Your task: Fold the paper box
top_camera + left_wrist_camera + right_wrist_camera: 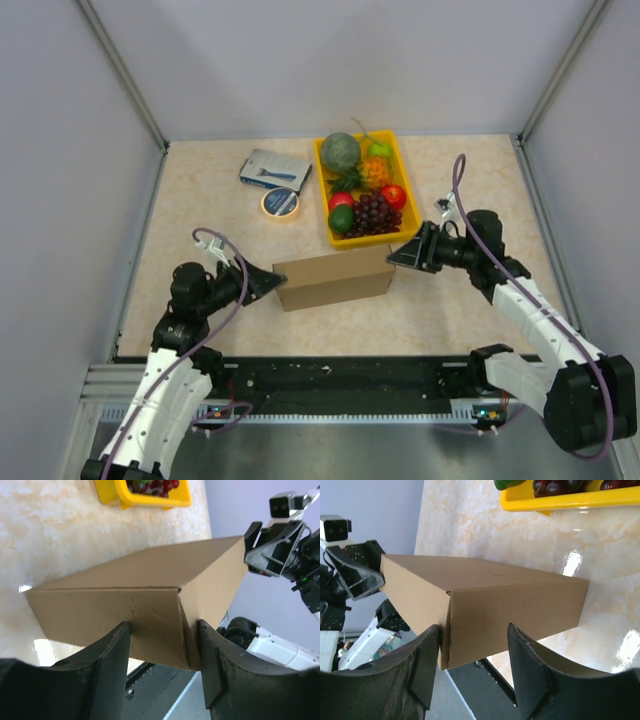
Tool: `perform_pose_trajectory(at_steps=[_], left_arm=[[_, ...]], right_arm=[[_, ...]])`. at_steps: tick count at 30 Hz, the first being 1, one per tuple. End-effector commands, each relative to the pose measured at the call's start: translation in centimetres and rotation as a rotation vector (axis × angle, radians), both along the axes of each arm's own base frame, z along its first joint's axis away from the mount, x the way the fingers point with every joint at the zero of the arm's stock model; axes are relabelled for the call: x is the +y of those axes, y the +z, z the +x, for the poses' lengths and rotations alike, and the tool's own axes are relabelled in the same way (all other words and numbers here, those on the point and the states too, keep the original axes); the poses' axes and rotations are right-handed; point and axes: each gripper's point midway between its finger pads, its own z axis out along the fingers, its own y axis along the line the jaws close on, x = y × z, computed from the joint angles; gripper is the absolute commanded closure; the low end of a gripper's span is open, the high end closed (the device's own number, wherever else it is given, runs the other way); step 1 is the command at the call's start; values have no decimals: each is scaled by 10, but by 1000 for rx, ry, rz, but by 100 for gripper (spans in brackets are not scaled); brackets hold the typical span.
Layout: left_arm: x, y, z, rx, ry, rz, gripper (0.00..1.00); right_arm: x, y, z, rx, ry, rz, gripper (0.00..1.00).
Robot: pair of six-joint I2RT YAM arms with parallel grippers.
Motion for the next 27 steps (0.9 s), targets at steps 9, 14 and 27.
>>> perform_pose_trajectory(at_steps=[9,14,27], left_arm=[[32,-101,10,241,214,149,80],[30,-87,9,206,187,143,53],[4,7,24,35,-16,111,25]], right_arm=[[-23,-76,13,139,-76,-96,53],[-27,-80,9,147,-86,-102,54],[-11,-4,8,16,27,3,33]])
